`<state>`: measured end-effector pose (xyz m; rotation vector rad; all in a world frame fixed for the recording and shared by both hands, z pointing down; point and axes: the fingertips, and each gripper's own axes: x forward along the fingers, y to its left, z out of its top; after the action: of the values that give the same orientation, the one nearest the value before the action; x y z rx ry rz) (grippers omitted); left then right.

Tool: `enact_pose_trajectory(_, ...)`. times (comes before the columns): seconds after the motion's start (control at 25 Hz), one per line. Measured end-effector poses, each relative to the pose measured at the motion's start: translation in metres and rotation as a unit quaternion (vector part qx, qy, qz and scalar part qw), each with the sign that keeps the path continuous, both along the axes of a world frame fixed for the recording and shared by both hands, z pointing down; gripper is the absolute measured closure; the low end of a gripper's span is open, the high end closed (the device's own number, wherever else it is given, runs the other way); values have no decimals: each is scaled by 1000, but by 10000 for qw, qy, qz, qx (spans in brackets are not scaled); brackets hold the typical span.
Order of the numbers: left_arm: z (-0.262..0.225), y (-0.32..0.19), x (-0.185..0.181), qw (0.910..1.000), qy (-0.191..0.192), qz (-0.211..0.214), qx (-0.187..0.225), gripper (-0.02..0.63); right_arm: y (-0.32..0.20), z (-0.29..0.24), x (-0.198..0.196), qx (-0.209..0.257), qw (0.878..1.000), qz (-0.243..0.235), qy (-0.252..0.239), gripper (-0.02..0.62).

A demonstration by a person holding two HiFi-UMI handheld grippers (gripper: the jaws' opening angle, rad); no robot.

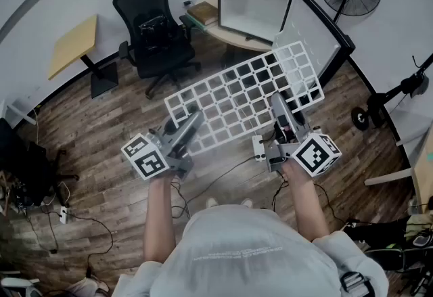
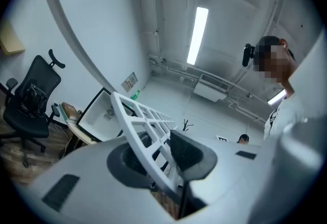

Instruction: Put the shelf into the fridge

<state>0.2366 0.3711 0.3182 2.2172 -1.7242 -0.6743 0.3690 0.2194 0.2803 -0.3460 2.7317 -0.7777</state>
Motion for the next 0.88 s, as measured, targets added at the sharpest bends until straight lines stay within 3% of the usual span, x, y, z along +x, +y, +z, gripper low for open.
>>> enact_pose_trajectory(0.52, 7, 16, -32, 9998, 148, 15, 154, 508, 19, -2, -32, 244, 9996, -13, 152, 453)
enact_pose_trajectory(0.72, 18, 31, -52, 9989, 427, 46, 213, 508, 39, -1, -53, 567, 9979, -82, 294, 453)
enact_pose_trajectory(0.88, 28, 35, -66, 9986, 509, 58, 145, 508, 42, 9, -67, 457, 9981, -52, 403, 453)
